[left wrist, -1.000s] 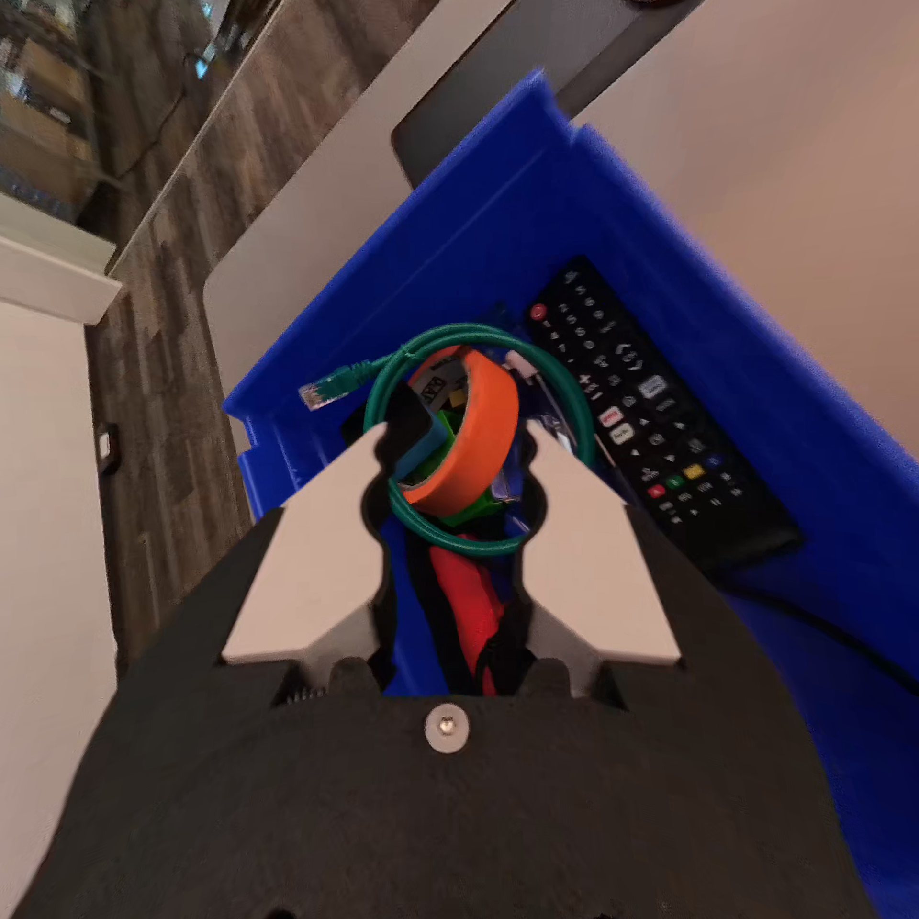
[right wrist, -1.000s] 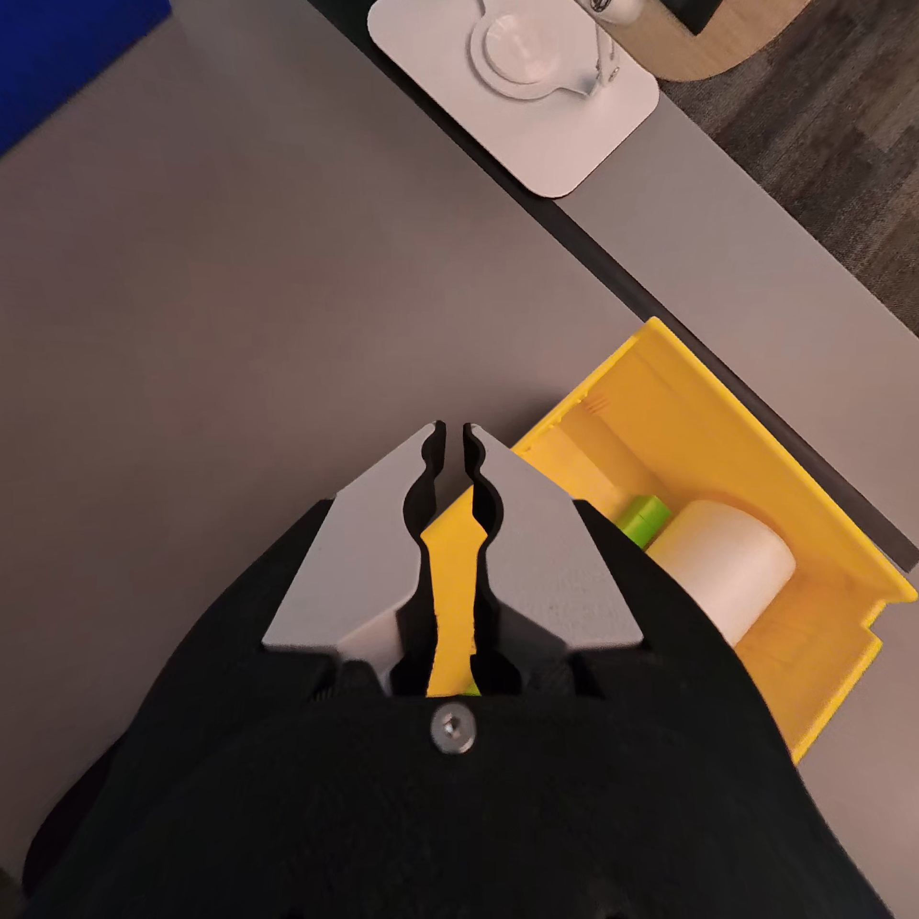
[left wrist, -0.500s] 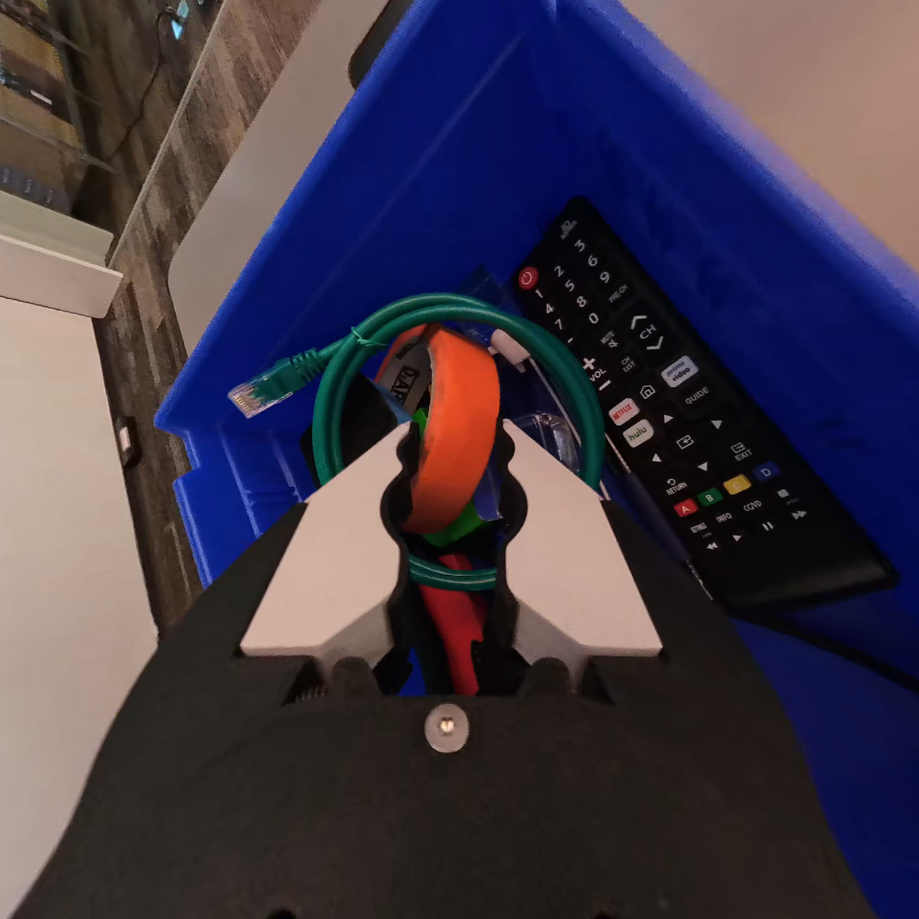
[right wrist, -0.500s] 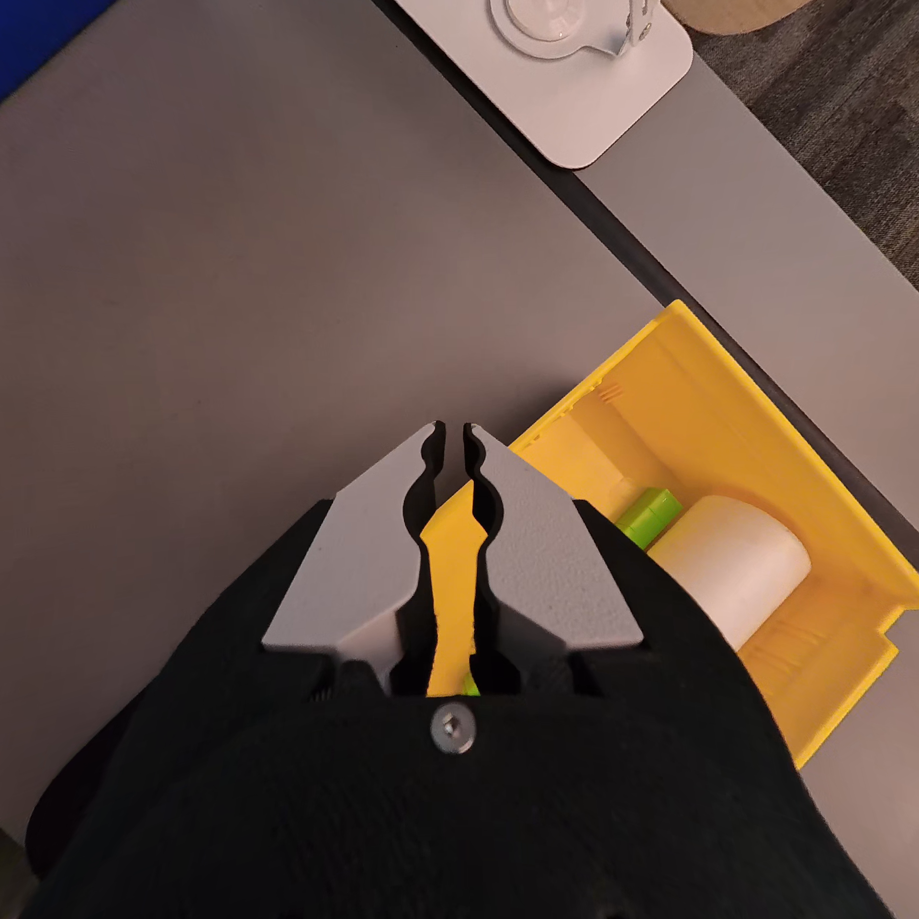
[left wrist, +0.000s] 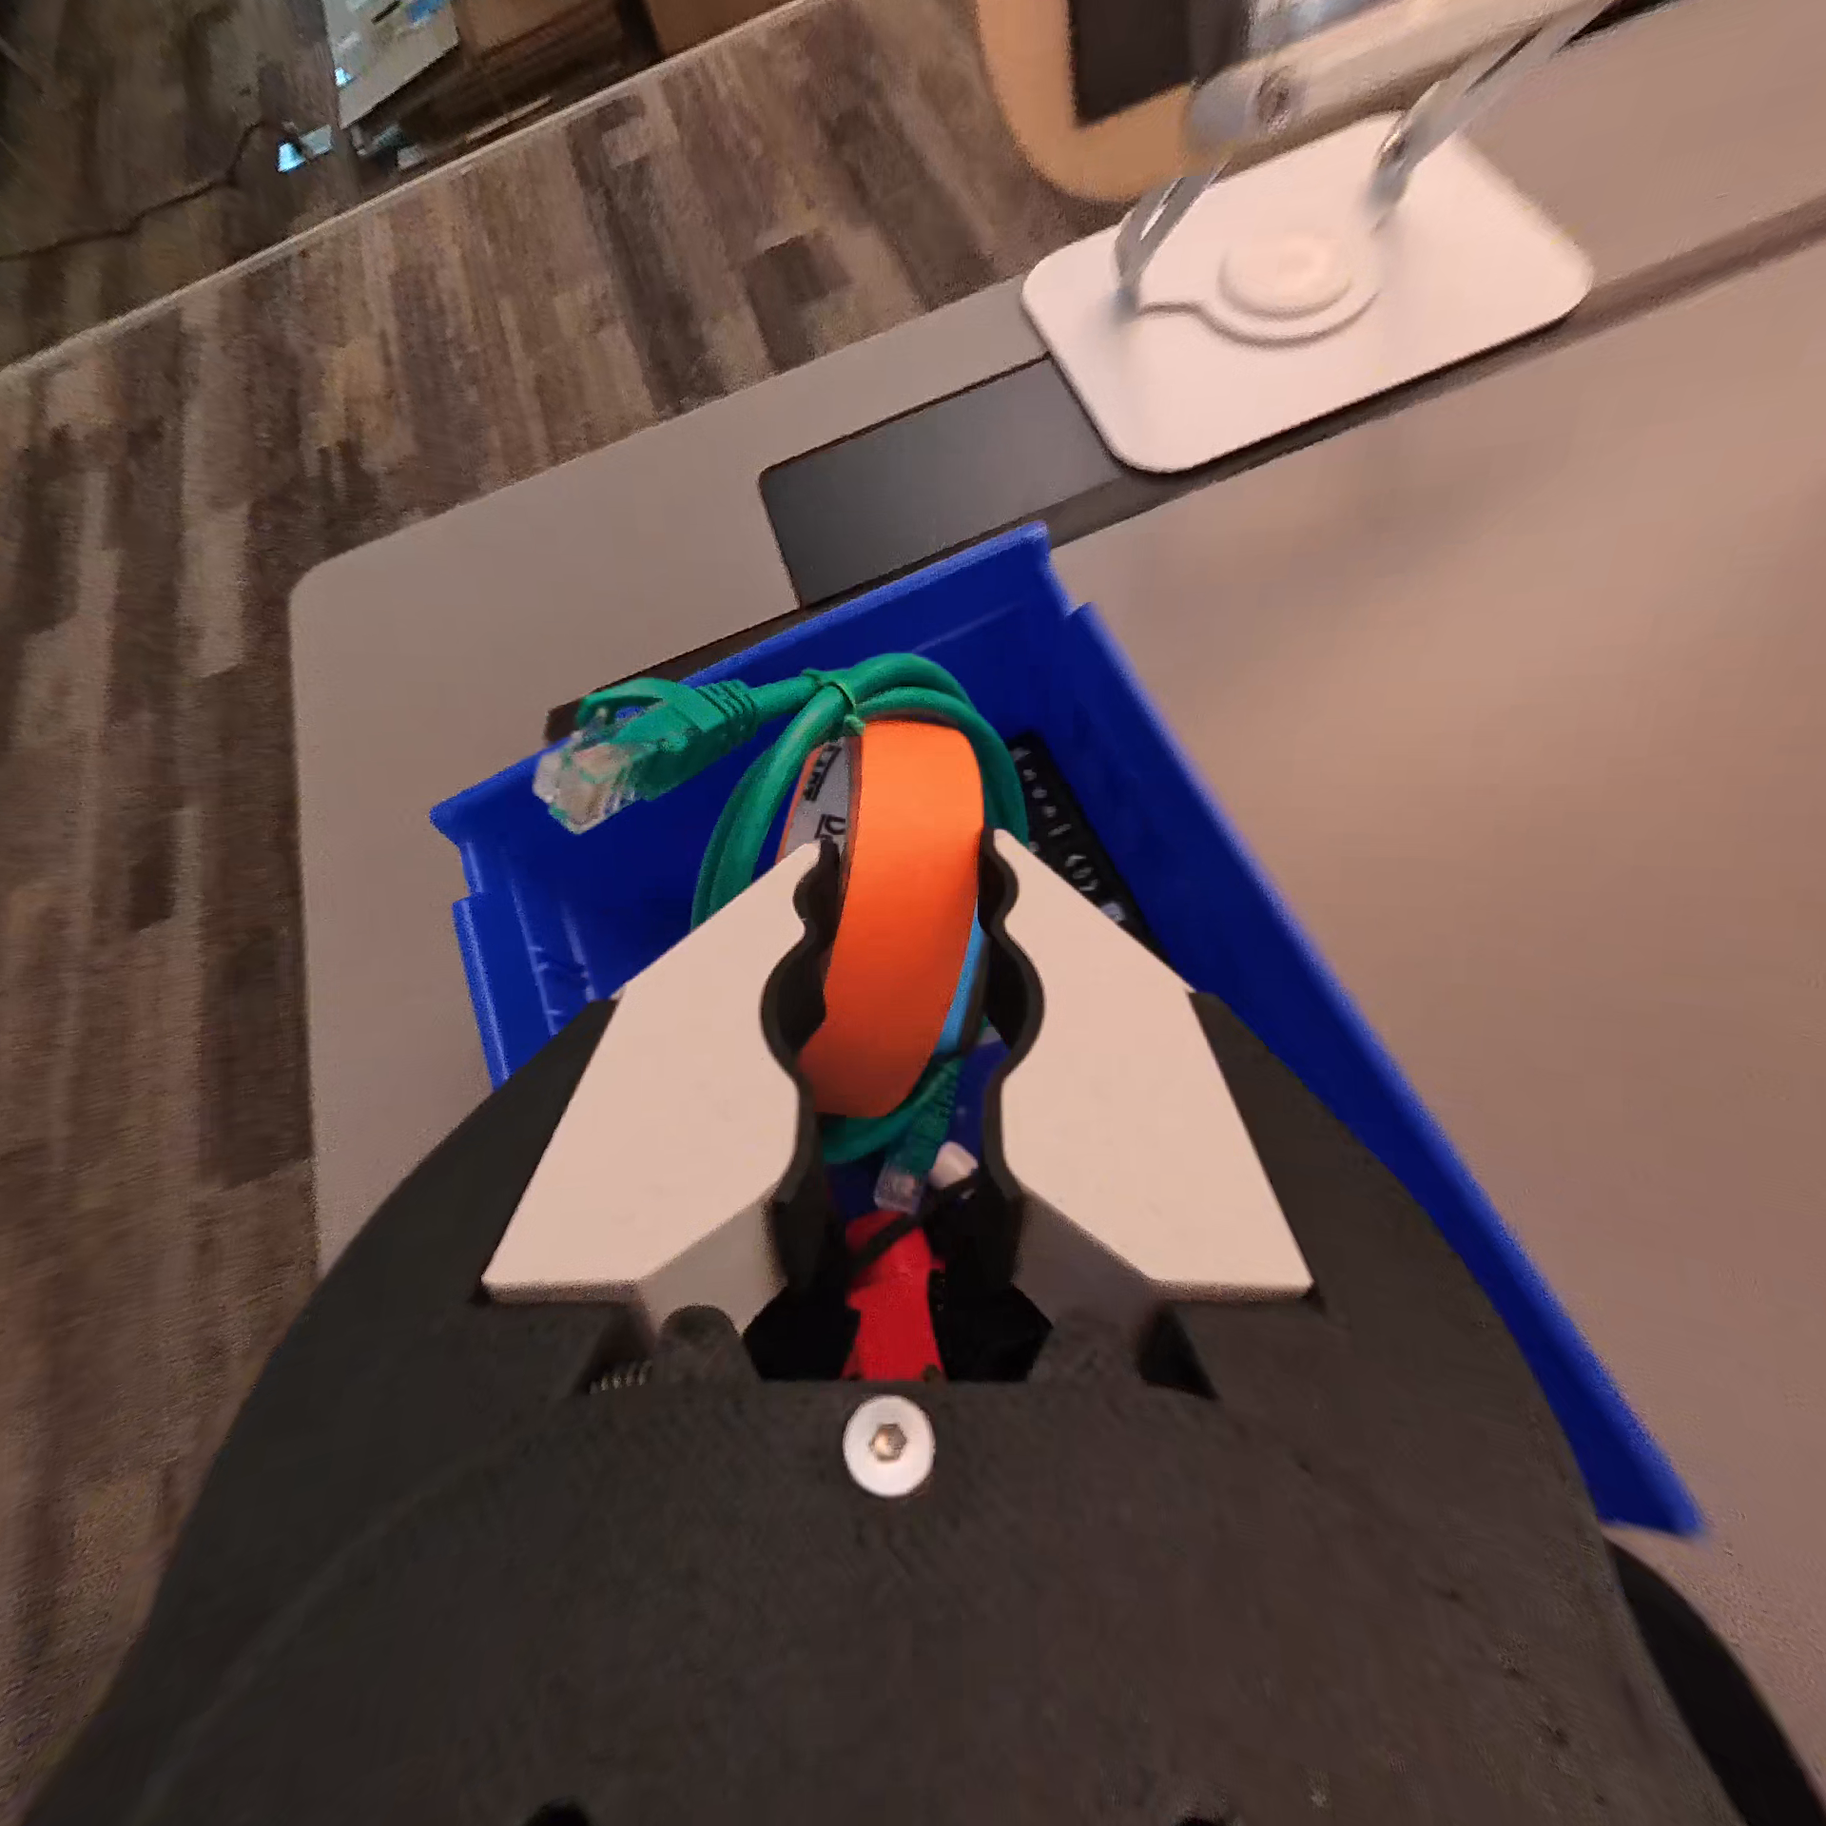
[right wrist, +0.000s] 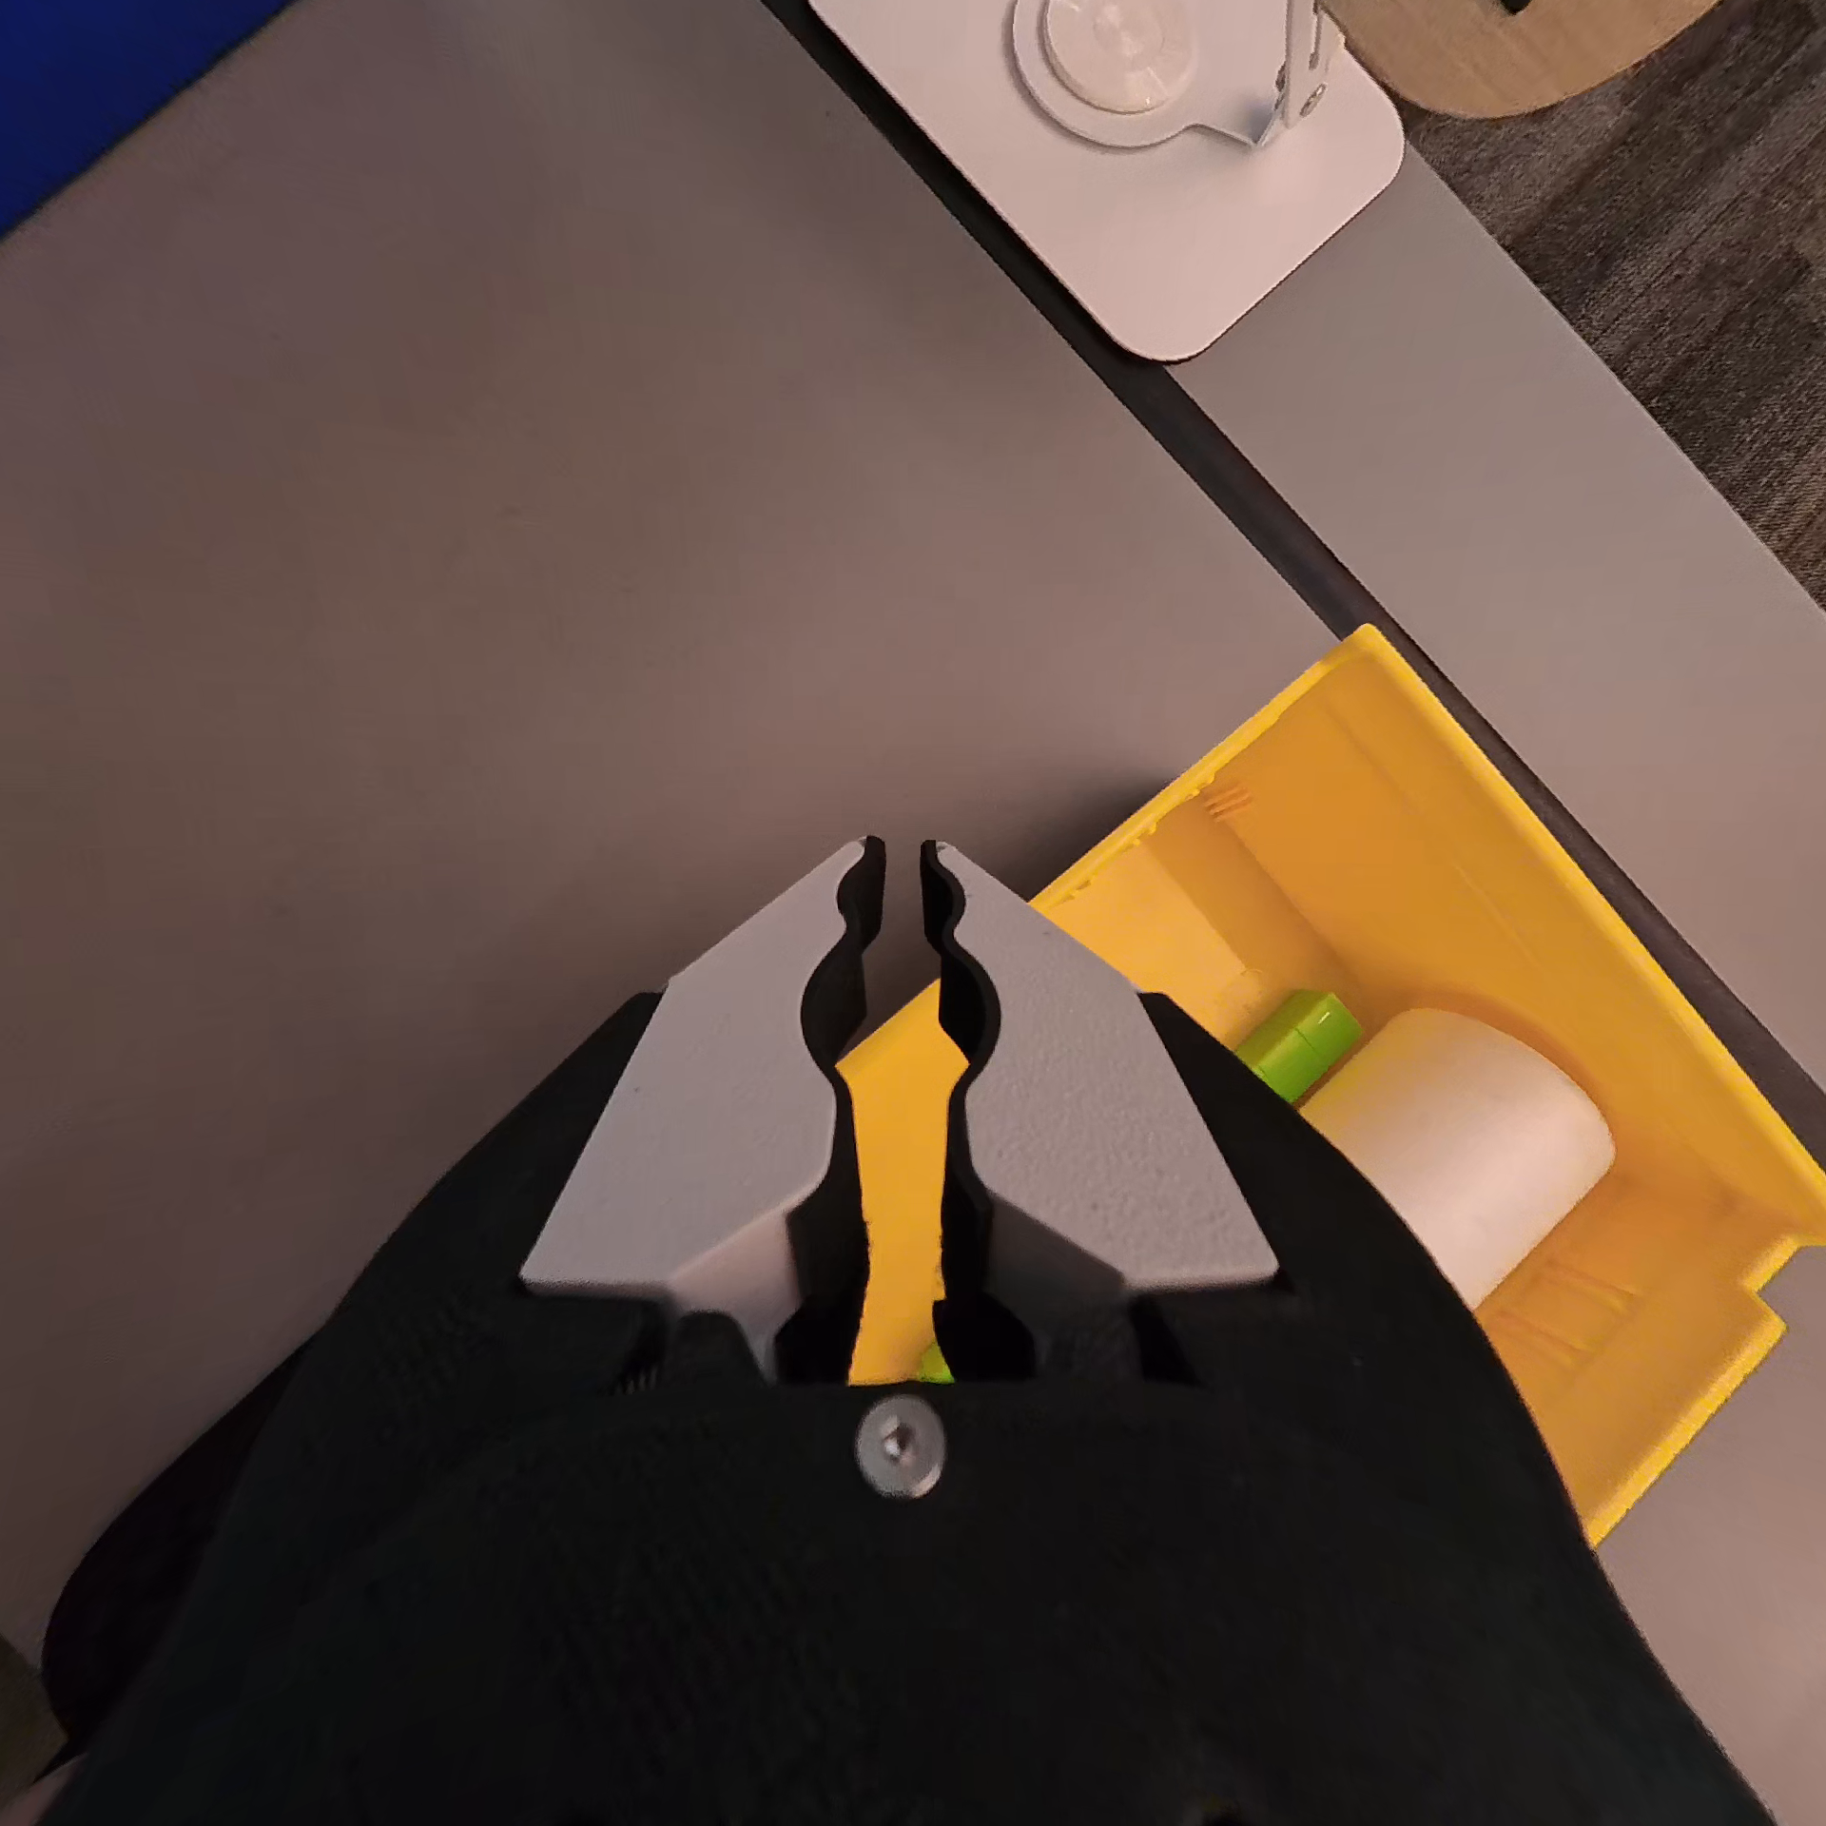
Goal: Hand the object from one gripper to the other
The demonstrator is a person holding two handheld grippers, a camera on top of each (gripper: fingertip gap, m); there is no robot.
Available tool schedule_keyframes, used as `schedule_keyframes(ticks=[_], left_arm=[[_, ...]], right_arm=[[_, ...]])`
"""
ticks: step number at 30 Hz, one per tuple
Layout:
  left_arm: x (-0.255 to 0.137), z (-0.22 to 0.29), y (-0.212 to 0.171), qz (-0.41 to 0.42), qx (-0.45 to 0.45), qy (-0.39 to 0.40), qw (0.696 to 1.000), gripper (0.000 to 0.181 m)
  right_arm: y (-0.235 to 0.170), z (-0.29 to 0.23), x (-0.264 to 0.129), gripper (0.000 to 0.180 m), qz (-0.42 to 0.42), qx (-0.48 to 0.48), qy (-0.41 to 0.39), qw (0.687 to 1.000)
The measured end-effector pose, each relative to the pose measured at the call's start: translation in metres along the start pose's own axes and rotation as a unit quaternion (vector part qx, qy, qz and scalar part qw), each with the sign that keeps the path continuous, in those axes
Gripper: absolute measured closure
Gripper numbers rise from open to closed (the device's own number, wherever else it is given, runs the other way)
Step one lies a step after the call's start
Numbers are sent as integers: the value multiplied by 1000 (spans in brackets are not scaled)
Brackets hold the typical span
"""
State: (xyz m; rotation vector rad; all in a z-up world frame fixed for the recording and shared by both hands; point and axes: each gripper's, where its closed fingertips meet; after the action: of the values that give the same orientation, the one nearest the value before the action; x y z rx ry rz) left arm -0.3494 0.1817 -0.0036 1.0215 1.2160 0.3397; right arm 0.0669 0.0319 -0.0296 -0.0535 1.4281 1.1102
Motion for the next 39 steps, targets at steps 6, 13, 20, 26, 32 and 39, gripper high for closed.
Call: schedule_keyframes(ticks=[6,13,20,26,32,39], left_arm=[[-36,26,-7,-33,-76,-114,990,154],[-46,45,-45,-137,-112,-191,966,154],[-48,55,-84,-241,-105,-206,943,154],[-43,54,-74,-219,-75,-184,955,154],[-51,47,-65,-185,-53,-161,968,116],[-48,74,-106,-287,17,-190,939,99]], right_arm=[[0,-3,4,173,-7,-5,5,1000],[1,-11,12,173,-17,-13,19,1000],[0,-15,22,173,-38,-21,24,999],[-1,-18,27,173,-49,-28,28,998],[-1,-18,29,173,-51,-30,28,998],[-4,-19,31,173,-57,-32,31,997]])
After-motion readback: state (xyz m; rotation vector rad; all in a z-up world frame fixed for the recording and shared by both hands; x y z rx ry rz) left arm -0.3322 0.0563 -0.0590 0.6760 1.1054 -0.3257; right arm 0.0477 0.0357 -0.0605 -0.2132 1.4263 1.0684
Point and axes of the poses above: each gripper's, where its closed fingertips meet, x out along the fingers, y out of its top, z = x × y across the jaws, and after that the axes turned 13 degrees about -x, right-handed
